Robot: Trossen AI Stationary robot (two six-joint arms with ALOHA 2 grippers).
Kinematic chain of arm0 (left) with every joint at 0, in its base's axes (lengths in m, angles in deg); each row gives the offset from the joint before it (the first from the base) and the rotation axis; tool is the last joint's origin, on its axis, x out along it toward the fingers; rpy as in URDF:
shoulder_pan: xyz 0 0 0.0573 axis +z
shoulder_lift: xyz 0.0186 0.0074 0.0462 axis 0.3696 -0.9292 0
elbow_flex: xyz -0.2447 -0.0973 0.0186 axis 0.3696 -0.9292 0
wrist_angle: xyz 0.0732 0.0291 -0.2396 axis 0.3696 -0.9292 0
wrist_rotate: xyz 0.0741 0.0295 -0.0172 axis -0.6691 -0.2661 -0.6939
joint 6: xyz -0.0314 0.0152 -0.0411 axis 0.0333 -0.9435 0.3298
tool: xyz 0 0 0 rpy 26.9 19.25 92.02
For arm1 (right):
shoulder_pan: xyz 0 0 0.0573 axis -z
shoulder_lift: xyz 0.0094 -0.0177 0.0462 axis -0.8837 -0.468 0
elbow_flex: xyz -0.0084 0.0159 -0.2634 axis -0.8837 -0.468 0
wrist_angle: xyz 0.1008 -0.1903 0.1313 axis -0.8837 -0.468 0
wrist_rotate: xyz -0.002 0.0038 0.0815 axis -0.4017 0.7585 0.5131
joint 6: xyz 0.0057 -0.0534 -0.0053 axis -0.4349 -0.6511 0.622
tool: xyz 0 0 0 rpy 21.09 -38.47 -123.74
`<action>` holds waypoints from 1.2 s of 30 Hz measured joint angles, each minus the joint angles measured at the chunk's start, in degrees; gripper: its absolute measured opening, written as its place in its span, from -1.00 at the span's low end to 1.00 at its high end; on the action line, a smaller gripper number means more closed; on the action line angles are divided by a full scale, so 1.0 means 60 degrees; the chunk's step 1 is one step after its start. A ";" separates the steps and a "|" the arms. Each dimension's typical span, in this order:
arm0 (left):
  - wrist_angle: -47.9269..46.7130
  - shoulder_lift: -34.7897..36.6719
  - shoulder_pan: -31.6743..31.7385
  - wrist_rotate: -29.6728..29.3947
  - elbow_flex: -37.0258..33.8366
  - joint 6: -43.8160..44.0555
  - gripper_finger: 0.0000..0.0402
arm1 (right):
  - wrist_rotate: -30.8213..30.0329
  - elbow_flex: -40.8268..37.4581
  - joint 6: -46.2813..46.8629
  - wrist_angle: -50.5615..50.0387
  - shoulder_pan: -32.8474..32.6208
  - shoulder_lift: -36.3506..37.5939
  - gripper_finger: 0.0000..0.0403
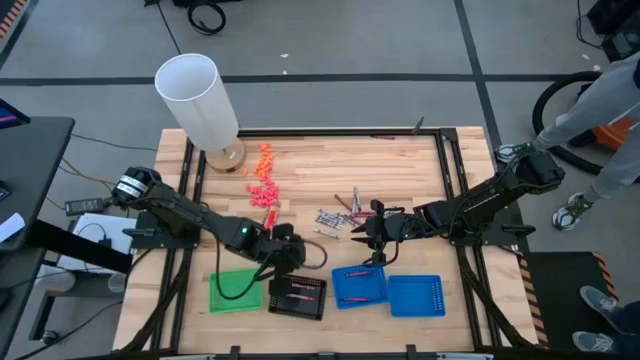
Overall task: Sort crayons
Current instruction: Put the pink crayon into the black bin, then put the white crayon into the green bin
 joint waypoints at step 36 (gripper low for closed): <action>0.1258 -0.1493 0.0009 -0.1830 0.0361 -0.0812 -0.37 | -0.0004 0.0003 0.0011 0.0105 0.0002 -0.0004 -0.48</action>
